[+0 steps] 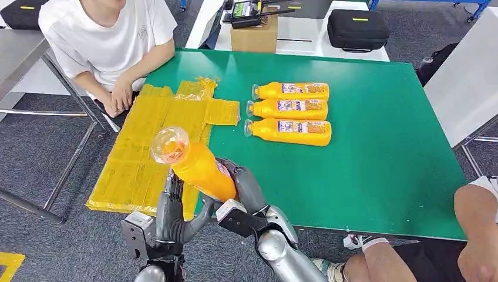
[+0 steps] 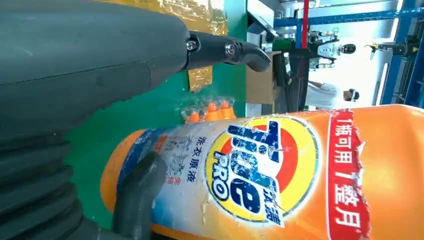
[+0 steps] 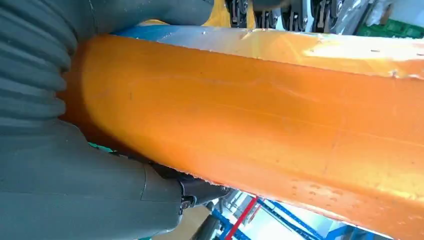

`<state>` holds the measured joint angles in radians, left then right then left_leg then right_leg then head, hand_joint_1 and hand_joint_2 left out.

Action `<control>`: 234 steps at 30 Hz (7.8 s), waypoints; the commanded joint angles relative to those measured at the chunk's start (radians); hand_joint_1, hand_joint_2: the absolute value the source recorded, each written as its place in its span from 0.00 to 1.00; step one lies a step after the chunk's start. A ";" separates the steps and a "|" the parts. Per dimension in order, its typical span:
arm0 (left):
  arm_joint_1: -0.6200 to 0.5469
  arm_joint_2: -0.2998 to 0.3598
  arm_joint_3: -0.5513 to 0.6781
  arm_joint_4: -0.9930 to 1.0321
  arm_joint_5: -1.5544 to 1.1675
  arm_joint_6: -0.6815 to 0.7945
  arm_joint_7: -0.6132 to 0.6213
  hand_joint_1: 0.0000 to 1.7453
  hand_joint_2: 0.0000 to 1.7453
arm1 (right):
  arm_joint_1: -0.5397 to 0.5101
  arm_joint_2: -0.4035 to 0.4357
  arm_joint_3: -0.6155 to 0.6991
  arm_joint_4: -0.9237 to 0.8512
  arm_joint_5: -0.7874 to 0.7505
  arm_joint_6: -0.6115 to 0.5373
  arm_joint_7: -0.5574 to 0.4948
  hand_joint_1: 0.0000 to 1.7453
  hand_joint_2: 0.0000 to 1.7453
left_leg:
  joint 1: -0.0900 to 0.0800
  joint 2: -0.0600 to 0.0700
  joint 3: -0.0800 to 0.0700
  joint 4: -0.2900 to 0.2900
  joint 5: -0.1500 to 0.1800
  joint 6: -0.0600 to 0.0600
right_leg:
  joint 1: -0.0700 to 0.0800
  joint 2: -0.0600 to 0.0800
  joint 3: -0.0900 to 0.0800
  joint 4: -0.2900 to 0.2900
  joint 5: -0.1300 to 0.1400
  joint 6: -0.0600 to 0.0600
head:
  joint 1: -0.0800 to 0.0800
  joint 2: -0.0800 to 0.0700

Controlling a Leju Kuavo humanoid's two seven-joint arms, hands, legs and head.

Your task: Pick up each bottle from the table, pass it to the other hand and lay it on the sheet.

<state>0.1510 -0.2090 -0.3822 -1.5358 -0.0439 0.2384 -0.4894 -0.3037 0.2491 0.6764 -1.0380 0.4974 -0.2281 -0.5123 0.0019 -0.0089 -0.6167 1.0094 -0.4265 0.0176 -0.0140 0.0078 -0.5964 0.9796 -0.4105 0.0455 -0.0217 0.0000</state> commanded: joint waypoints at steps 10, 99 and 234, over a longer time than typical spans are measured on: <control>-0.025 0.039 -0.054 -0.026 -0.021 -0.058 -0.006 0.00 1.00 | -0.106 0.031 0.082 0.266 0.072 -0.011 0.007 1.00 1.00 | 0.000 0.001 0.005 -0.001 -0.001 -0.001 | 0.001 0.000 0.004 -0.001 -0.001 -0.002 | 0.000 0.000; -0.377 0.125 0.226 0.226 -0.448 0.157 0.194 1.00 1.00 | -0.166 0.060 0.203 0.250 0.232 -0.268 -0.009 0.00 0.00 | 0.001 0.000 0.002 0.000 0.002 -0.002 | 0.001 -0.001 0.002 0.001 0.000 -0.002 | 0.000 0.000; -0.988 0.274 0.242 1.236 -0.916 -0.589 0.135 0.00 1.00 | -0.207 -0.117 0.344 0.043 0.128 0.198 -0.049 0.00 1.00 | 0.002 0.002 0.006 0.000 0.005 -0.003 | 0.002 -0.002 0.005 0.004 0.003 -0.005 | -0.002 0.000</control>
<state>-0.8143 0.0324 -0.1415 -0.3368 -0.9716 -0.3369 -0.3216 -0.4615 0.1465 1.0121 -1.0349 0.6279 -0.0313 -0.5528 0.0030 -0.0098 -0.6136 1.0095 -0.4196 0.0155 -0.0131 0.0044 -0.5936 0.9837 -0.4070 0.0425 -0.0233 0.0000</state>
